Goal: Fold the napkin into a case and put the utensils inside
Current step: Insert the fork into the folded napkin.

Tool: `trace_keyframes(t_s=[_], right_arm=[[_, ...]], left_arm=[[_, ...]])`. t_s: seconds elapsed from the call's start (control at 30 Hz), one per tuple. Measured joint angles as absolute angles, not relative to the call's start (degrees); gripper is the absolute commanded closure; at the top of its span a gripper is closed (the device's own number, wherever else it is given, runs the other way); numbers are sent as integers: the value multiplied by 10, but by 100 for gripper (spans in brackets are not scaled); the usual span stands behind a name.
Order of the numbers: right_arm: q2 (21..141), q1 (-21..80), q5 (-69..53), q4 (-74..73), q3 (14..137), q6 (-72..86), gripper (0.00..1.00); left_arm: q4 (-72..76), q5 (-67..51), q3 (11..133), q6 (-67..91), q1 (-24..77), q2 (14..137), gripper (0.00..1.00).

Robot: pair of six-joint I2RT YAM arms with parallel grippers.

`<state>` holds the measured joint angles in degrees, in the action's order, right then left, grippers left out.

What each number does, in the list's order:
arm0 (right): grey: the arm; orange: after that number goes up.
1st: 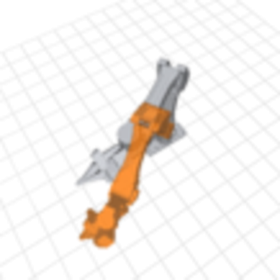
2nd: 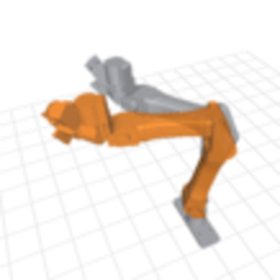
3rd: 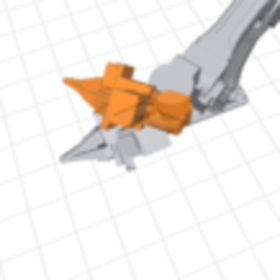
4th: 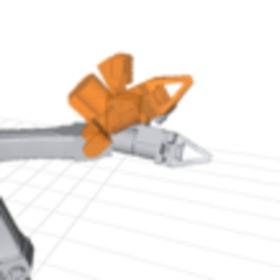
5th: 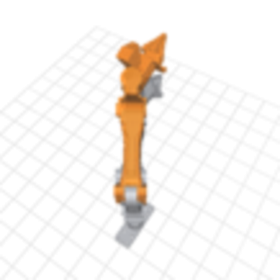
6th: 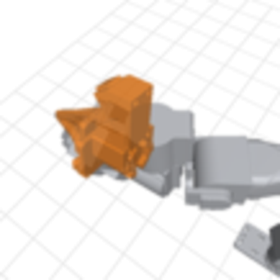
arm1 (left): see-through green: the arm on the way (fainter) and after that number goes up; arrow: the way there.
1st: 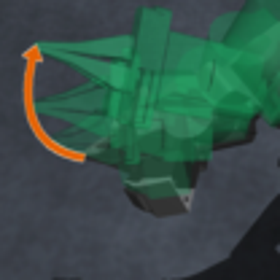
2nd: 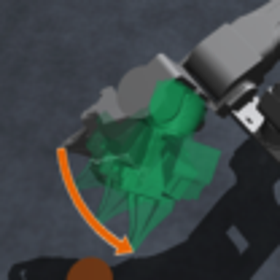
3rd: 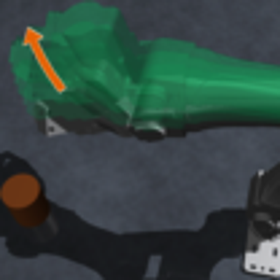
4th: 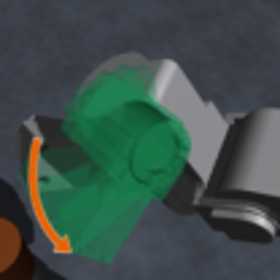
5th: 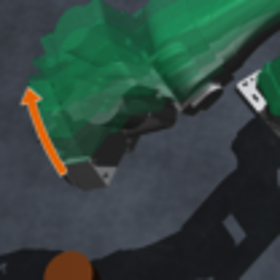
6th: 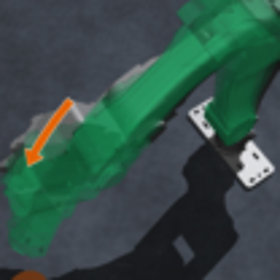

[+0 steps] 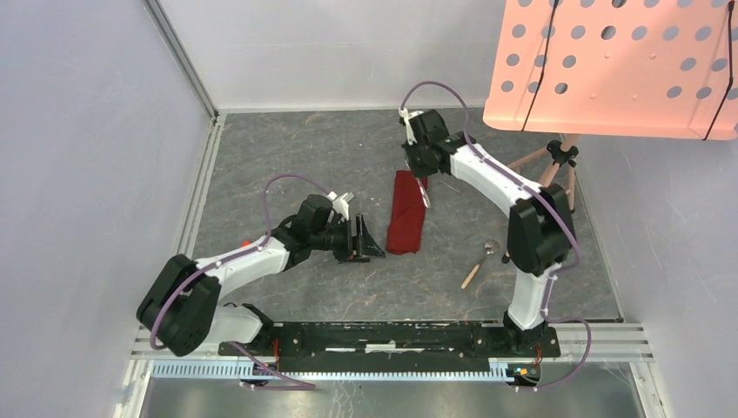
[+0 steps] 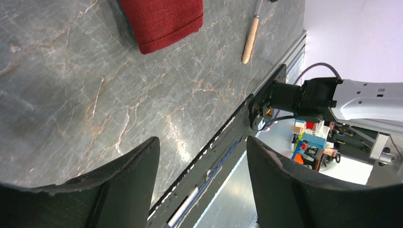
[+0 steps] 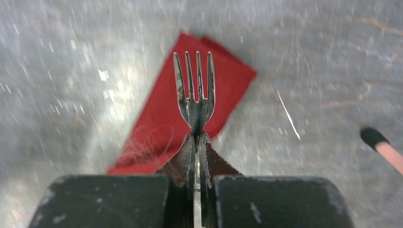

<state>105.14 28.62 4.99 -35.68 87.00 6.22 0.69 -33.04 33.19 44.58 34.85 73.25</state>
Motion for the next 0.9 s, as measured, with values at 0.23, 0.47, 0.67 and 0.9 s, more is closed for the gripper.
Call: trace_keyframes(t_s=[0.23, 0.47, 0.67, 0.9], right_arm=[[1170, 286, 57, -286, 947, 175, 100], [1211, 280, 75, -273, 954, 232, 100], [1210, 277, 69, -252, 945, 264, 100], [1200, 279, 67, -243, 910, 300, 100]], left_arm=[[128, -324, 328, 502, 377, 822, 44], [221, -298, 325, 551, 413, 893, 56], [297, -285, 321, 589, 418, 955, 62], [344, -271, 320, 604, 418, 1007, 64]])
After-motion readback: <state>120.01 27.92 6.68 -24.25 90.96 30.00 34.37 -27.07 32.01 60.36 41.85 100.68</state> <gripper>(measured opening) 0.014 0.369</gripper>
